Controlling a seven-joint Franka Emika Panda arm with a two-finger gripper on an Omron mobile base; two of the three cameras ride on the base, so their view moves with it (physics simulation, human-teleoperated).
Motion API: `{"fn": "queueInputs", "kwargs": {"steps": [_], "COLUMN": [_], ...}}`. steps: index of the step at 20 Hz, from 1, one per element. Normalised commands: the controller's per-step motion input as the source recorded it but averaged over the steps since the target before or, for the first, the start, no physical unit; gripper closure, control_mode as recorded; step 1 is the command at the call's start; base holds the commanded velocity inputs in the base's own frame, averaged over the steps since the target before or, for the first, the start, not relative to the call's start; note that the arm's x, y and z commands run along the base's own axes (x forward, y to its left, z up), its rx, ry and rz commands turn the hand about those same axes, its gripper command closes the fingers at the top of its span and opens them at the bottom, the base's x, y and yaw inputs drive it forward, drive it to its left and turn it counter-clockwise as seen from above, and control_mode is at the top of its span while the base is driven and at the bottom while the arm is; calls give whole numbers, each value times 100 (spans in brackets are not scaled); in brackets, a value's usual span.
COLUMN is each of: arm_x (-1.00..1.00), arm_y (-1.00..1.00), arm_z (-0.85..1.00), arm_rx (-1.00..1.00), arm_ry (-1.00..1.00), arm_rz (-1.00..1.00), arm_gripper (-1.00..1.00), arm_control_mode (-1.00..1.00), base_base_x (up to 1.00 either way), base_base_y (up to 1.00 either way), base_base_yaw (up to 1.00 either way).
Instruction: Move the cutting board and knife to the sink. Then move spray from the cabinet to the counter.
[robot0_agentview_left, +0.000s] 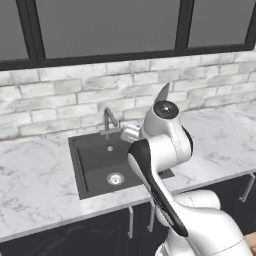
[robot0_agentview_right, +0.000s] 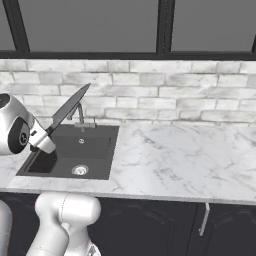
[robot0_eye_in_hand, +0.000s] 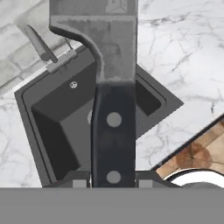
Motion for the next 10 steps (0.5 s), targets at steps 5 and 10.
{"fn": "queueInputs", "kwargs": {"steps": [5, 10], "arm_x": [0, 0], "arm_y": [0, 0], "arm_z": [0, 0], "arm_rx": [0, 0], "arm_ry": [0, 0], "arm_rz": [0, 0], "arm_gripper": [100, 100], "arm_control_mode": [100, 100], "base_base_x": [-1, 0], "base_base_y": [70, 80], "base_base_yaw": [-7, -7]}}
